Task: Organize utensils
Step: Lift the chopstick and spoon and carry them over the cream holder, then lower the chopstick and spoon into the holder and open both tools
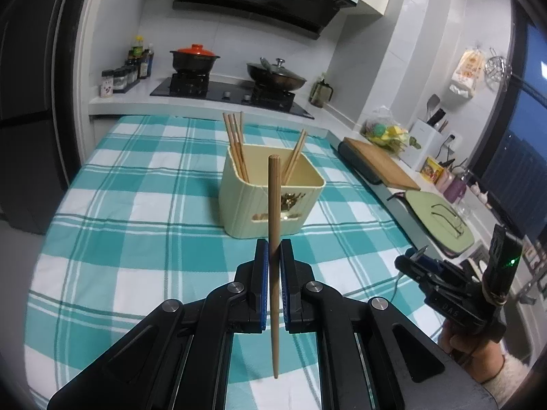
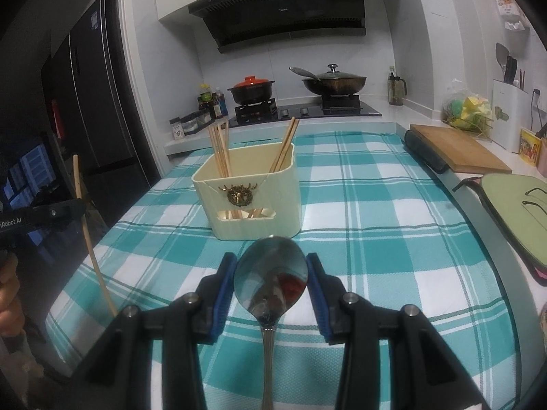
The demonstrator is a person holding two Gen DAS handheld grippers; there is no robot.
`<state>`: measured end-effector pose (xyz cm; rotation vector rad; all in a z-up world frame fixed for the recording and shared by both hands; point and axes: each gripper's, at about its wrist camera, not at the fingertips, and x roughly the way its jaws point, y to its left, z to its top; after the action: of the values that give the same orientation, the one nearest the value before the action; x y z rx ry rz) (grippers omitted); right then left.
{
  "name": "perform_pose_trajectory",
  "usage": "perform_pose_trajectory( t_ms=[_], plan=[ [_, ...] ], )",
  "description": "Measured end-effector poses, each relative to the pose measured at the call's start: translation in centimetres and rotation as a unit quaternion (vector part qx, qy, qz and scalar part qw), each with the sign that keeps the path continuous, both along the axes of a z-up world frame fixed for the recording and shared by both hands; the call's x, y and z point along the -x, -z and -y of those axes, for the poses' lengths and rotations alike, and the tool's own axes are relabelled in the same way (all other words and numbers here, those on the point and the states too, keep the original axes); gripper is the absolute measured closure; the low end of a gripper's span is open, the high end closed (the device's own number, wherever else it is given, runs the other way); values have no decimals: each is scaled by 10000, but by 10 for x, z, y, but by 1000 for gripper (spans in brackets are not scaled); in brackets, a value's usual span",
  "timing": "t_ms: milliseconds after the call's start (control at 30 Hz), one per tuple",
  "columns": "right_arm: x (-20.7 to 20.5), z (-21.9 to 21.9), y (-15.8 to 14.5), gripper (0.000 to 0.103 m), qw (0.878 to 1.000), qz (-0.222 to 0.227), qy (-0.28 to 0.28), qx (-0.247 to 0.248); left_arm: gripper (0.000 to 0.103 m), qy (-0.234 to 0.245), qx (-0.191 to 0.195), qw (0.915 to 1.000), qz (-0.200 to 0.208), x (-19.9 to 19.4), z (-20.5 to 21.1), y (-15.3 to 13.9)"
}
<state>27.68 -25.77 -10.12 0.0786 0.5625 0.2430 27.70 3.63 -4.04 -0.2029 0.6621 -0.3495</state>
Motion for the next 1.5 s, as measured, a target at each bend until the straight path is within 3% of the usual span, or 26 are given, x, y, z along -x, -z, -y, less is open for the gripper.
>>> perform_pose_trajectory(
  t_ms=[500,900,1233,1500],
  plan=[
    [3,-10,-28,62,9994,288,-124,129,98,-155,10,9997,184,1,-3,-10],
    [-10,-15,-62,62,9982,479,-284,213,98,-68,182,9988,447,-18,-8,-48],
    [-54,-16,-130,62,9950,870,-348,345,98,-194,264,9950,948,-67,-10,-113],
    [-115,-26,-185,62,9908,1217,-377,463,98,-386,238,9907,1281,-130,5,-143]
  ],
)
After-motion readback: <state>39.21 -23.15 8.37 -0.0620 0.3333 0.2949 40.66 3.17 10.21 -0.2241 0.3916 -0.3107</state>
